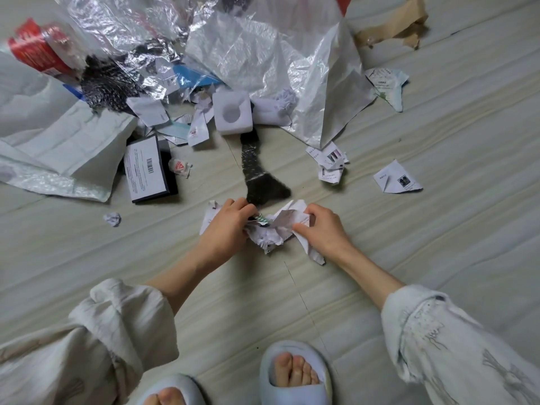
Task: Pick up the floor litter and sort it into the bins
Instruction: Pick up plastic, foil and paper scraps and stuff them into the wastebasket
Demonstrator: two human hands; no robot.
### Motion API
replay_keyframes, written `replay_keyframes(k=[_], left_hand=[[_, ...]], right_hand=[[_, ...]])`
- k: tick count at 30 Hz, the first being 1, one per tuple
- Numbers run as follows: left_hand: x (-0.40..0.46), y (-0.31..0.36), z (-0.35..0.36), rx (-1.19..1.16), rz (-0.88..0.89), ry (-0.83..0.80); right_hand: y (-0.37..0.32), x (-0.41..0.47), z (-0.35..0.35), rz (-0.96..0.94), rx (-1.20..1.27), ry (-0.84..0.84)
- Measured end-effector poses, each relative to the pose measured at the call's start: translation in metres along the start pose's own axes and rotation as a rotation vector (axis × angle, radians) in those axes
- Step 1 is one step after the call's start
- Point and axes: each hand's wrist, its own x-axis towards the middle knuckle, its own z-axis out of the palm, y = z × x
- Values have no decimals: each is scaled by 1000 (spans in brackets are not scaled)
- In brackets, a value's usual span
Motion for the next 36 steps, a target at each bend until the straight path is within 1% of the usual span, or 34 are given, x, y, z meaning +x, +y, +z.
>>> replay_keyframes(k=[3,5,7,10,12,14,17,19,20,21,24,25,30,36], left_hand=[[-10,-9,-7,-31,7,42],[-19,-14,-10,-88,-12,75],[-26,-18,-14,-131,-40,97],[-27,-21,-17,-156,-58,127],[-26,-20,-17,-158,-53,136],[-28,-19,-17,-165,-53,135],[-35,-20,-17,-158,-33,129],[-37,-24,-19,-151,-31,125],[-36,-26,-20,-149,-34,127],[-35,-27,-21,-149,-37,131],[-32,-28,-22,-142,-48,137],[-32,-28,-21,-145,-50,135],[-30,-31,-26,-142,-98,135],[-28,-26,-37,-146,-131,115]], right_hand=[[2,-1,-6,54,77,70],[5,-1,-13,74,72,148],[6,1,-20,12,-33,214],[-3,10,-32,-171,-238,193],[-13,22,-40,-216,-304,188],[-21,38,-49,-141,-287,156],[-25,63,-59,92,-254,-6],[-26,76,-61,200,-333,-108],[-29,84,-59,224,-383,-123],[-30,89,-57,224,-423,-97],[-31,100,-53,139,-481,103],[-29,99,-53,112,-504,140],[-20,92,-53,50,-638,204],[-20,94,-51,4,-638,189]])
